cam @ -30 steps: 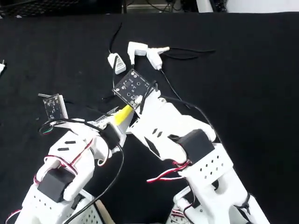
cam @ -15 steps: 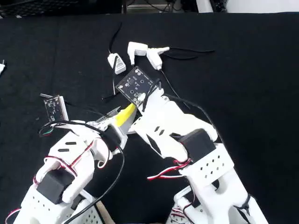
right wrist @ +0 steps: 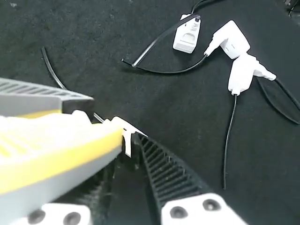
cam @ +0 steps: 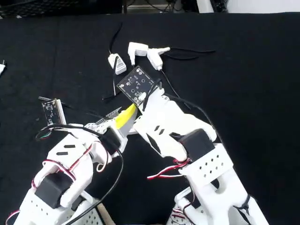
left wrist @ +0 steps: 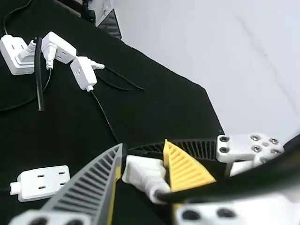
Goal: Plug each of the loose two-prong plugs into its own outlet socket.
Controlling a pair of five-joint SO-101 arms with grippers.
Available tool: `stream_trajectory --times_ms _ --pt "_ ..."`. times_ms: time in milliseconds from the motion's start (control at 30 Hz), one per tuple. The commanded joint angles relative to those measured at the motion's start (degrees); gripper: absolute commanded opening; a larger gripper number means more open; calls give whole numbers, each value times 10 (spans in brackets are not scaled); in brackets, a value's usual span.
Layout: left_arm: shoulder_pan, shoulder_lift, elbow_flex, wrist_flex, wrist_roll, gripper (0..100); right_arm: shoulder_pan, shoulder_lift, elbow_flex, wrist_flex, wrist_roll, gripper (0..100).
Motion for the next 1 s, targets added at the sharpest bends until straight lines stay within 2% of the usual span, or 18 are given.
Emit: stream_trajectory --times_ms 0,967 --pt "31 6 0 13 -1 30 38 -12 -11 -39 -1 12" --pt "68 6 23 13 -3 30 56 -13 -16 -70 -4 12"
